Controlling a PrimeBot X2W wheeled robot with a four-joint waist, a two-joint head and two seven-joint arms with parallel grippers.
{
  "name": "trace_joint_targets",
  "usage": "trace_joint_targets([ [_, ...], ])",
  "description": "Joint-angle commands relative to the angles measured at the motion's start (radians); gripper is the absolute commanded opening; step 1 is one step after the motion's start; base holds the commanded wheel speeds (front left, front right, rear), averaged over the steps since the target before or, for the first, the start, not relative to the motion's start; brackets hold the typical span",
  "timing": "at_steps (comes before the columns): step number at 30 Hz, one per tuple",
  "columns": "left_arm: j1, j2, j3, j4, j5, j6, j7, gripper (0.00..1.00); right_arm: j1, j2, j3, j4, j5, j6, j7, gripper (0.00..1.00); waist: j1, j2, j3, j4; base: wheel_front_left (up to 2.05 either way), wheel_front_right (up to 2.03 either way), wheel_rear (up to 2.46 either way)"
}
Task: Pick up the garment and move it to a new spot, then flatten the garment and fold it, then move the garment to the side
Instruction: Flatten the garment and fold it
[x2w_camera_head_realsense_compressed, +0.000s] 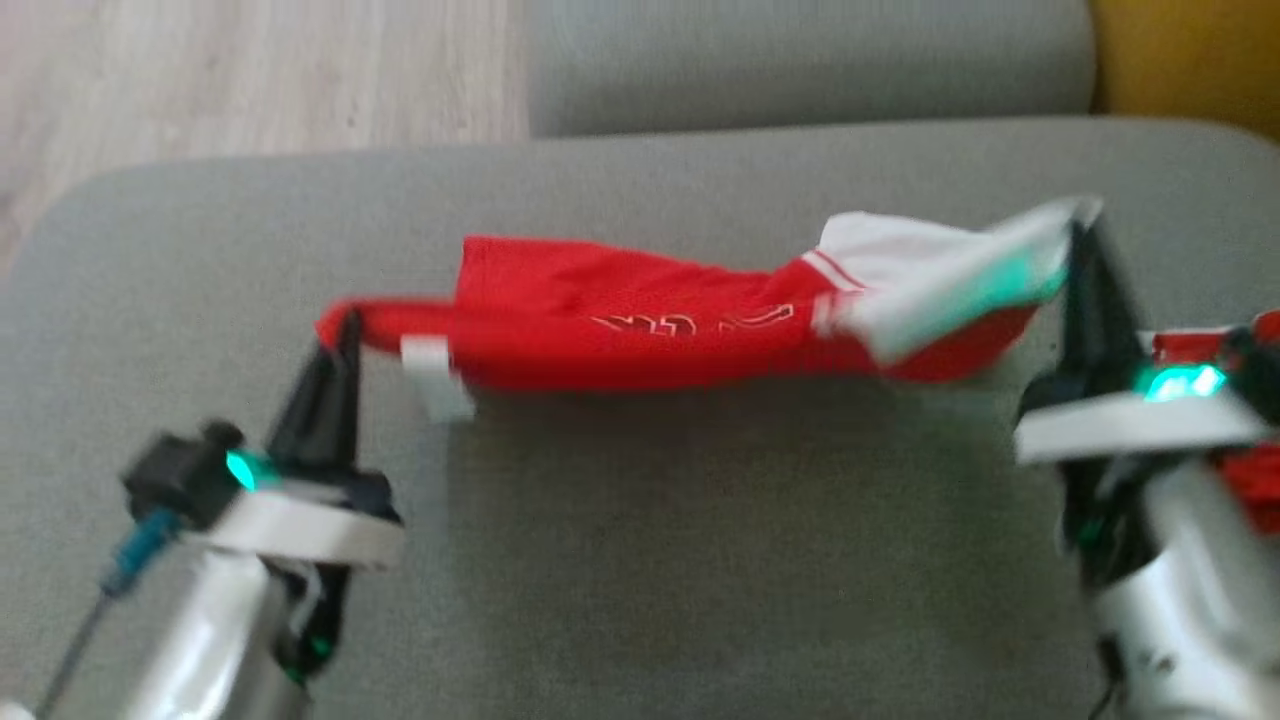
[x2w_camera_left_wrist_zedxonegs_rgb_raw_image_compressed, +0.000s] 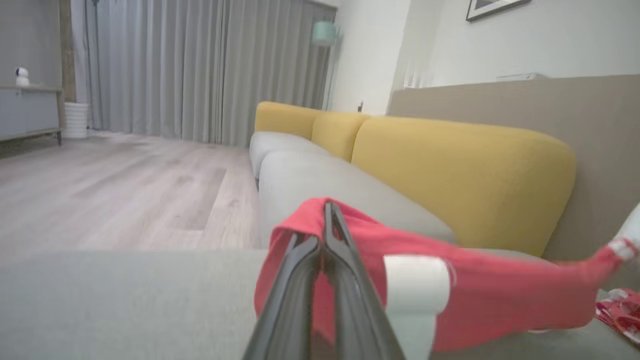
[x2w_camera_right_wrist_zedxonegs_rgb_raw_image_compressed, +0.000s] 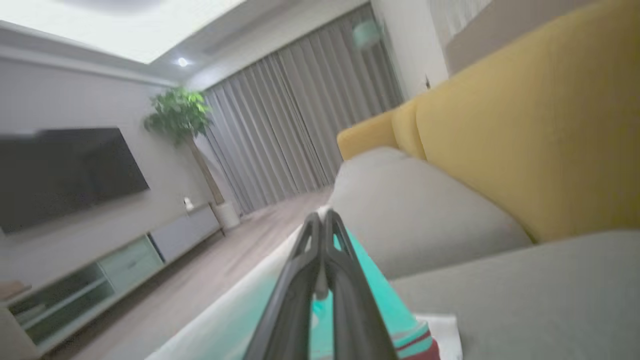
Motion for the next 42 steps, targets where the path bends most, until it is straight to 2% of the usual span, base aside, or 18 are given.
trace_joint_targets([
  [1, -0.105, 0.070, 0.009, -0.057, -0.023, 0.002, -0.005, 0.00, -0.093, -0.028, 0.010, -0.076, 0.037, -0.001, -0.004, 0.00, 0.0000, 0.0000, -0.047, 0.003, 0.00, 0.00, 0.00],
  [5, -0.224, 0.188, -0.052, -0.115, -0.088, 0.002, 0.023, 0.00, -0.191, -0.092, 0.006, -0.156, 0.121, -0.001, -0.004, 0.00, 0.0000, 0.0000, -0.077, 0.004, 0.00, 0.00, 0.00],
  [9, -0.373, 0.289, -0.074, -0.216, -0.146, 0.002, 0.125, 0.00, -0.330, -0.155, -0.011, -0.226, 0.179, -0.001, 0.043, 0.00, 0.0000, 0.0000, -0.095, 0.004, 0.00, 0.00, 0.00],
  [15, -0.482, 0.333, -0.072, -0.242, -0.150, 0.004, 0.217, 0.00, -0.452, -0.184, -0.034, -0.226, 0.163, -0.001, 0.118, 0.00, 0.0000, 0.0000, -0.078, 0.009, 0.00, 0.00, 0.00],
  [20, -0.546, 0.304, -0.093, -0.175, -0.148, 0.032, 0.283, 0.00, -0.541, -0.183, -0.035, -0.143, 0.118, -0.001, 0.160, 0.00, 0.0000, 0.0000, -0.013, 0.024, 0.00, 0.00, 0.00],
  [23, -0.590, 0.268, -0.089, -0.121, -0.150, 0.055, 0.274, 0.00, -0.614, -0.181, -0.018, -0.076, 0.073, -0.001, 0.161, 0.00, 0.0000, 0.0000, 0.055, 0.031, 0.00, 0.00, 0.00],
  [29, -0.744, 0.196, -0.078, 0.046, -0.114, 0.082, 0.181, 0.00, -0.819, -0.155, 0.005, 0.084, -0.012, -0.001, 0.089, 0.00, 0.0000, 0.0000, 0.184, 0.042, 0.00, 0.00, 0.00],
  [35, -0.905, 0.139, -0.053, 0.204, -0.095, 0.086, 0.058, 0.00, -0.993, -0.131, -0.046, 0.220, -0.058, -0.001, 0.017, 0.00, 0.0000, 0.0000, 0.244, 0.040, 0.00, 0.00, 0.00],
  [38, -0.892, 0.109, -0.037, 0.274, -0.100, 0.072, 0.010, 0.00, -0.979, -0.119, -0.045, 0.269, -0.044, -0.001, 0.002, 0.00, 0.0000, 0.0000, 0.245, 0.020, 0.00, 0.00, 0.00],
  [42, -0.763, 0.076, -0.007, 0.328, -0.119, 0.055, -0.004, 0.00, -0.850, -0.115, 0.001, 0.276, 0.006, -0.001, -0.002, 0.00, 0.0000, 0.0000, 0.235, -0.006, 0.00, 0.00, 0.00],
])
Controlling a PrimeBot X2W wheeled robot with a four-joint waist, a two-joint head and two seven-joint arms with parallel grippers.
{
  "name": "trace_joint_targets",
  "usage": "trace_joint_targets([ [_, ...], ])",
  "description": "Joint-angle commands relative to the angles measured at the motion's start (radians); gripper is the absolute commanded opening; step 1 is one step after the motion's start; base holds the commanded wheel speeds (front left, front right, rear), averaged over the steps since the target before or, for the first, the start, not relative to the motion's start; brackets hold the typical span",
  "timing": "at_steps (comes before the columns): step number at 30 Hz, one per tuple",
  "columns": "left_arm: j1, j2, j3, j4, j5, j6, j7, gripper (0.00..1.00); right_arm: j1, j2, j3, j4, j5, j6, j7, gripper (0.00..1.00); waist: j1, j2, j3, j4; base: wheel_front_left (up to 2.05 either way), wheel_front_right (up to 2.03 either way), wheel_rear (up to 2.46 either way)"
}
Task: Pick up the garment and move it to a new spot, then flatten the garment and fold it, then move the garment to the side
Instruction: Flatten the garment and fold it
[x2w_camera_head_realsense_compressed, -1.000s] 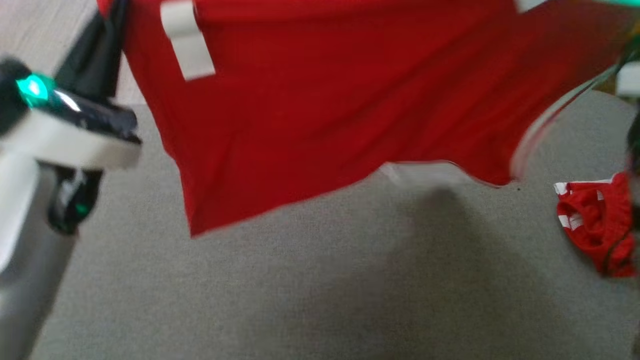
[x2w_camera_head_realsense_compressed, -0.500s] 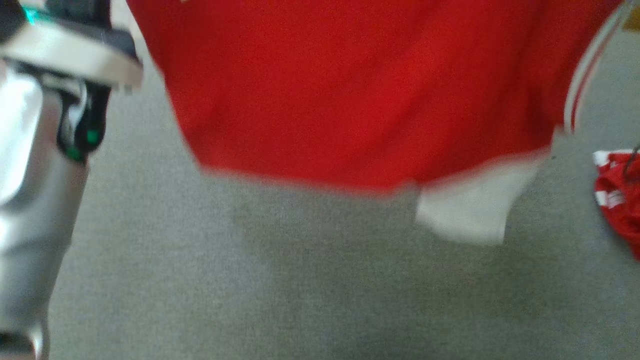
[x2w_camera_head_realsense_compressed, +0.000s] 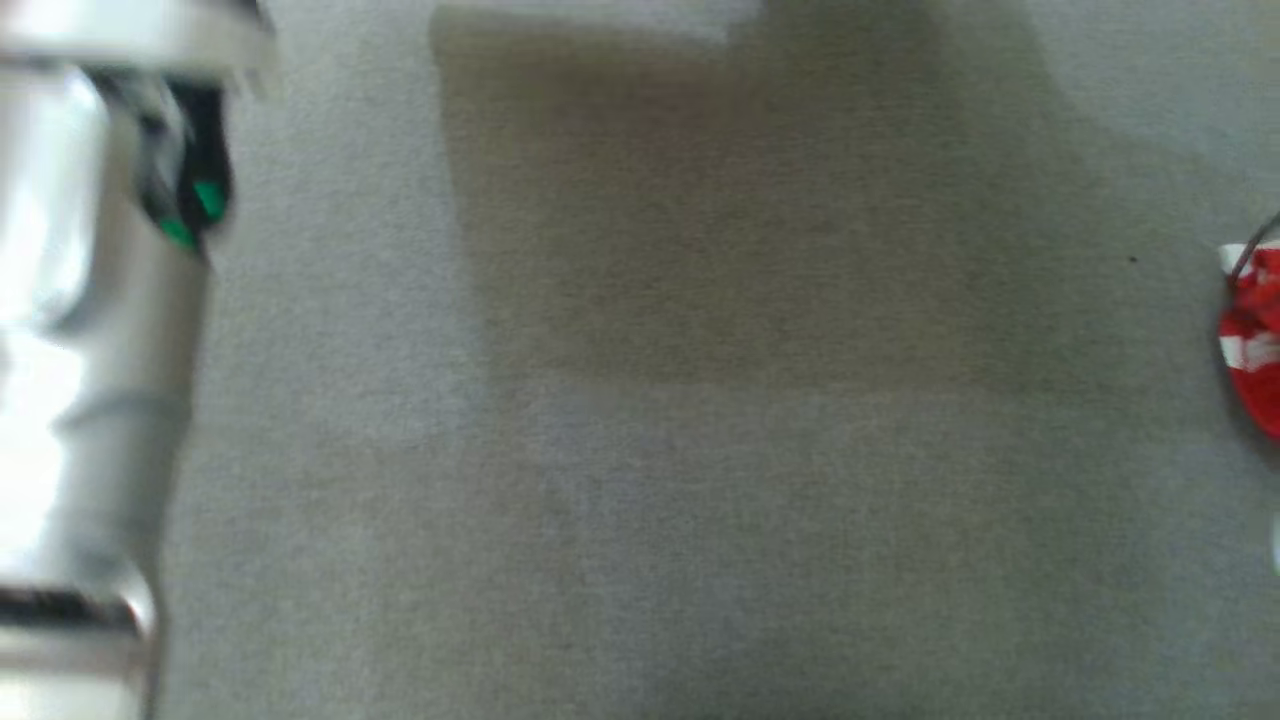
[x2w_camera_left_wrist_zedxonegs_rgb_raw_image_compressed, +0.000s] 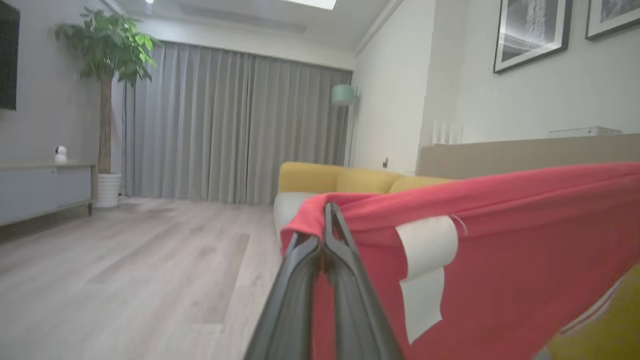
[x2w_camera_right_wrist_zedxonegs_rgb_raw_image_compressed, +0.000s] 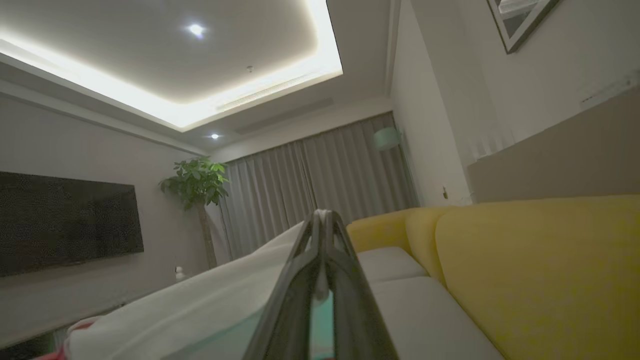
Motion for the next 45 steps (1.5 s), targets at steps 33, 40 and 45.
trace_joint_targets([
  [33, 1.050, -0.221, 0.268, -0.057, -0.011, -0.058, -0.005, 0.00, 1.251, -0.015, 0.170, -0.251, 0.361, -0.001, -0.009, 0.00, 0.0001, 0.0000, -0.282, -0.081, 0.00, 0.00, 0.00],
  [40, 0.979, -0.205, 0.192, -0.118, -0.010, -0.058, -0.005, 0.00, 1.165, 0.014, 0.157, -0.317, 0.390, -0.001, 0.000, 0.00, 0.0001, 0.0000, -0.240, -0.054, 0.00, 0.00, 0.00],
  [45, 0.856, -0.194, 0.130, -0.099, -0.046, -0.058, -0.005, 0.00, 1.049, 0.028, 0.142, -0.320, 0.417, -0.001, 0.026, 0.00, 0.0001, 0.0000, -0.190, -0.034, 0.00, 0.00, 0.00],
])
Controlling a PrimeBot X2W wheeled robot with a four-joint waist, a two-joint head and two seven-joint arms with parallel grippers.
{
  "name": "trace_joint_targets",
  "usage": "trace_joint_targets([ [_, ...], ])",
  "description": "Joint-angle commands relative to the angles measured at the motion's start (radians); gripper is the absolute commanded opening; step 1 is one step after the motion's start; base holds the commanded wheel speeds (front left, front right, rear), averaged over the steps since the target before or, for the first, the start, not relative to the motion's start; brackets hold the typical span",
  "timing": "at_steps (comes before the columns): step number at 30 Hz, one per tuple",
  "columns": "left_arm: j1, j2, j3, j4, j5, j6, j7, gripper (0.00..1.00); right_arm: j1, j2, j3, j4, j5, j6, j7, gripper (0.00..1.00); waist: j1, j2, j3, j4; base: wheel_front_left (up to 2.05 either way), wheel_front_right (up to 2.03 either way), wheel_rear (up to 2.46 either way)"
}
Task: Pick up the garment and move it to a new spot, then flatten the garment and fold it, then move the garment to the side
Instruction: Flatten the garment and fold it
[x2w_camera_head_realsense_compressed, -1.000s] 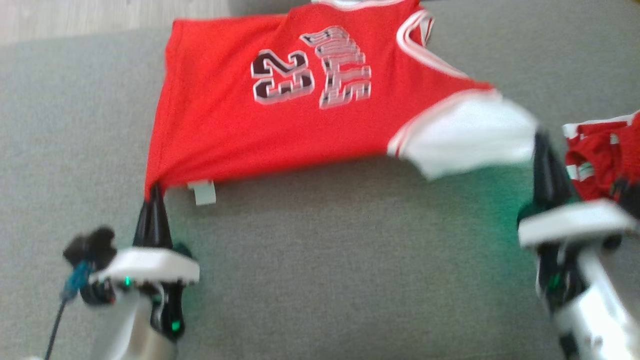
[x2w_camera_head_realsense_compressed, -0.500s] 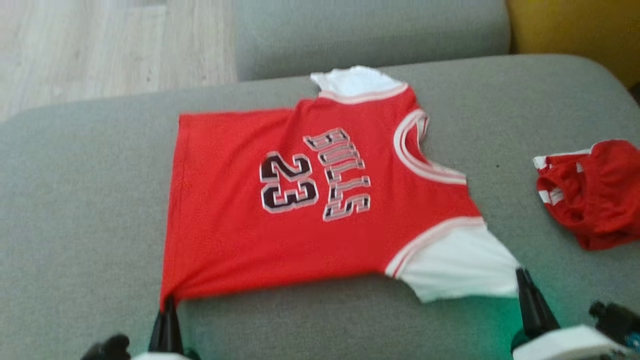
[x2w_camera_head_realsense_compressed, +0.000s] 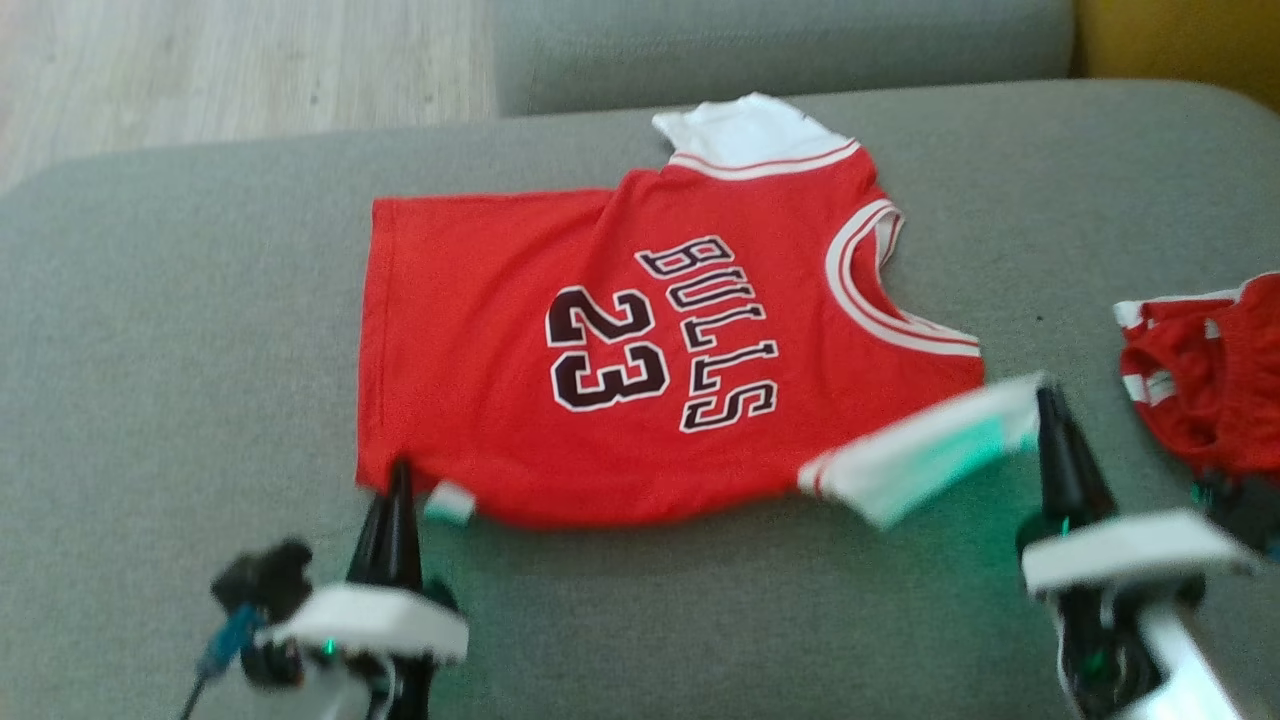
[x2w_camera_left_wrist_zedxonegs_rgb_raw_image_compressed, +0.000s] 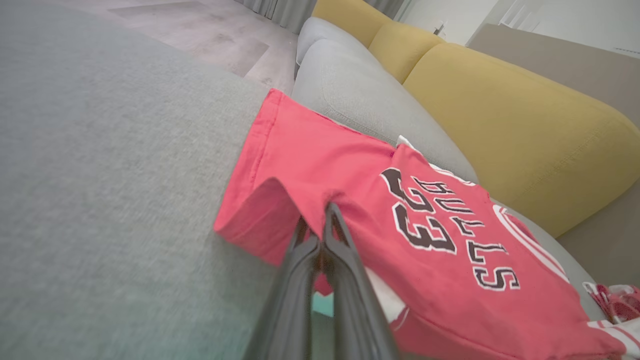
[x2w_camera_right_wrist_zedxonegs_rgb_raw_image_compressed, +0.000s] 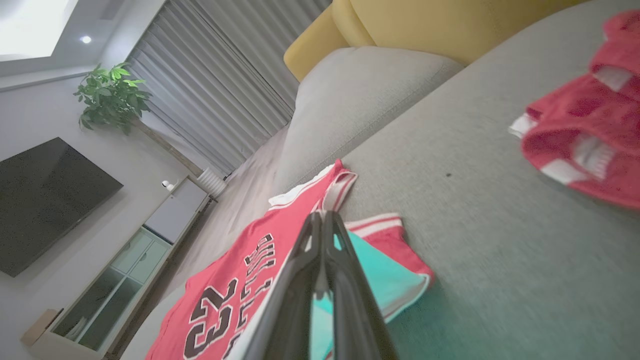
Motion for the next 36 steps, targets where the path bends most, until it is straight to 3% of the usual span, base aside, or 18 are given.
trace_joint_targets([
  [1, -0.055, 0.023, 0.019, -0.012, -0.012, 0.002, -0.007, 0.00, -0.055, -0.011, 0.006, -0.025, 0.008, -0.001, 0.005, 0.00, -0.0003, 0.0000, 0.027, 0.011, 0.00, 0.00, 0.00],
  [6, -0.165, 0.026, 0.012, 0.050, -0.036, 0.002, -0.007, 0.00, -0.171, 0.000, -0.015, 0.019, 0.016, -0.001, 0.028, 0.00, -0.0003, 0.0000, 0.084, 0.019, 0.00, 0.00, 0.00],
  [20, -0.356, 0.004, 0.072, 0.181, 0.042, 0.005, -0.007, 0.00, -0.421, 0.044, -0.033, 0.230, -0.043, -0.001, 0.041, 0.00, -0.0003, 0.0000, 0.186, 0.040, 0.00, 0.00, 0.00],
  [21, -0.364, 0.003, 0.081, 0.189, 0.054, 0.008, -0.007, 0.00, -0.436, 0.048, -0.032, 0.248, -0.052, -0.001, 0.036, 0.18, -0.0003, 0.0000, 0.188, 0.040, 0.00, 0.00, 0.00],
  [22, -0.372, 0.002, 0.090, 0.196, 0.066, 0.013, -0.007, 0.00, -0.451, 0.051, -0.026, 0.262, -0.064, -0.001, 0.030, 0.91, -0.0003, 0.0000, 0.190, 0.041, 0.00, 0.00, 0.00],
  [23, -0.378, 0.001, 0.101, 0.194, 0.084, 0.025, -0.007, 0.20, -0.466, 0.053, -0.023, 0.275, -0.078, -0.001, 0.019, 1.00, -0.0003, 0.0000, 0.191, 0.042, 0.00, 0.00, 0.00],
  [24, -0.380, 0.000, 0.116, 0.187, 0.102, 0.036, -0.007, 0.93, -0.478, 0.052, -0.022, 0.289, -0.099, -0.001, 0.005, 1.00, -0.0003, 0.0000, 0.191, 0.042, 0.00, 0.00, 0.00],
  [25, -0.378, -0.001, 0.132, 0.179, 0.115, 0.045, -0.007, 1.00, -0.488, 0.049, -0.021, 0.303, -0.126, -0.001, -0.008, 1.00, -0.0003, 0.0000, 0.189, 0.044, 0.00, 0.00, 0.00],
  [30, -0.323, -0.007, 0.194, 0.110, 0.202, 0.067, -0.007, 1.00, -0.491, 0.045, -0.066, 0.362, -0.309, -0.001, -0.036, 1.00, -0.0003, 0.0000, 0.165, 0.046, 0.00, 0.00, 0.00],
  [36, -0.203, -0.009, 0.216, 0.012, 0.383, 0.101, -0.007, 1.00, -0.389, 0.089, -0.183, 0.280, -0.606, -0.001, -0.037, 1.00, -0.0003, 0.0000, 0.121, 0.043, 0.00, 0.00, 0.00],
])
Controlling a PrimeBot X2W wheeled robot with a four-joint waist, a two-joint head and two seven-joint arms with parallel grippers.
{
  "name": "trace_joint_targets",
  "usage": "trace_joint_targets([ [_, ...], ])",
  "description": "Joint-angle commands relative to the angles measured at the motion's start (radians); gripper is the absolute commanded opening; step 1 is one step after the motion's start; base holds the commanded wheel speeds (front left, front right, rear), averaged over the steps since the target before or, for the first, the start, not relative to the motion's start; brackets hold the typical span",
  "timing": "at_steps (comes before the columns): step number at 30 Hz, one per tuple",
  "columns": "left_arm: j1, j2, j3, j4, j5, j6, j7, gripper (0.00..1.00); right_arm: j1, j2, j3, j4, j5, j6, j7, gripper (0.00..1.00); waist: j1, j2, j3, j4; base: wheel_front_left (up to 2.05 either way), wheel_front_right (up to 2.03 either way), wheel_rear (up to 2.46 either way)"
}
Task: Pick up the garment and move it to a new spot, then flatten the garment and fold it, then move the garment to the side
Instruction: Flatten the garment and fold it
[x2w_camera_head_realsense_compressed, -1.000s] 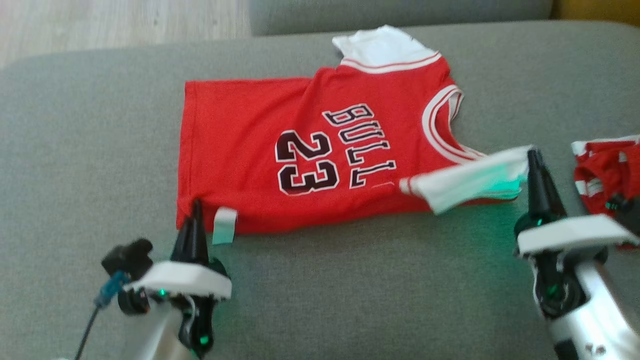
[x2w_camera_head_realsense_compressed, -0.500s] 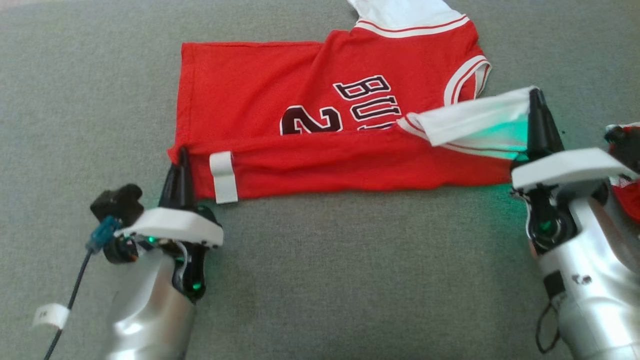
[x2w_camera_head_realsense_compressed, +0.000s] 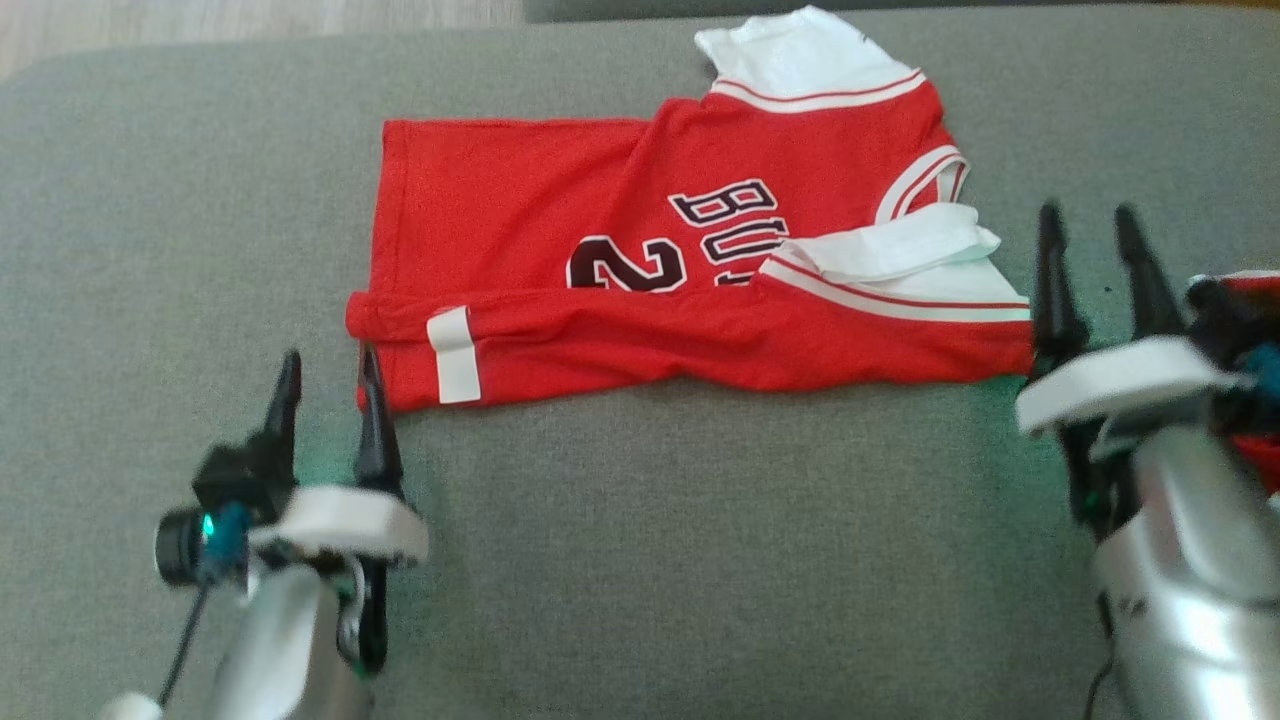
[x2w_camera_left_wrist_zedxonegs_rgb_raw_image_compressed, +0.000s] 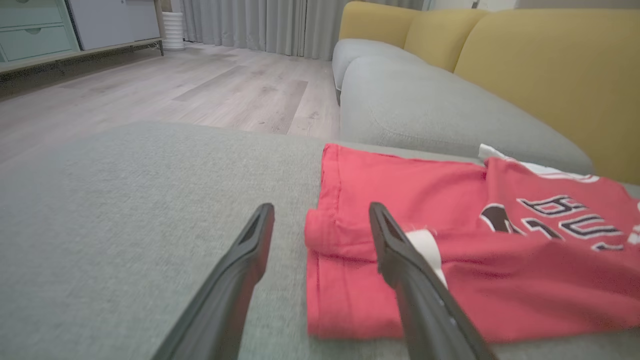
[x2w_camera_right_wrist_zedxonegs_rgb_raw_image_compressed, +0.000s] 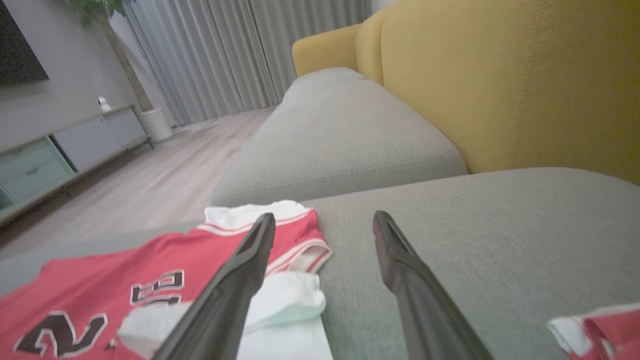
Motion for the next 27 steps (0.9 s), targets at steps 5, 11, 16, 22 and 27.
trace_joint_targets([
  [5, 0.111, 0.014, 0.032, -0.069, 0.111, 0.013, -0.007, 1.00, 0.142, 0.073, -0.045, -0.090, -0.184, -0.001, -0.011, 1.00, 0.0001, 0.0000, -0.079, -0.003, 0.00, 0.00, 0.00],
  [11, 0.200, 0.013, 0.043, -0.079, 0.116, 0.014, -0.007, 1.00, 0.227, 0.095, -0.060, -0.087, -0.223, -0.001, -0.011, 1.00, 0.0001, 0.0000, -0.146, -0.002, 0.00, 0.00, 0.00],
  [16, 0.252, 0.013, 0.048, -0.100, 0.074, 0.013, -0.007, 1.00, 0.275, 0.103, -0.061, -0.070, -0.230, -0.001, -0.011, 1.00, 0.0001, 0.0000, -0.177, 0.002, 0.00, 0.00, 0.00],
  [22, 0.298, 0.013, 0.035, -0.110, 0.053, 0.021, -0.007, 1.00, 0.304, 0.106, -0.048, -0.055, -0.229, -0.001, -0.011, 1.00, 0.0001, 0.0000, -0.188, 0.002, 0.00, 0.00, 0.00],
  [27, 0.294, 0.013, 0.021, -0.118, 0.040, 0.027, -0.007, 1.00, 0.291, 0.107, -0.037, -0.054, -0.228, -0.001, -0.011, 1.00, 0.0001, 0.0000, -0.170, -0.002, 0.00, 0.00, 0.00],
])
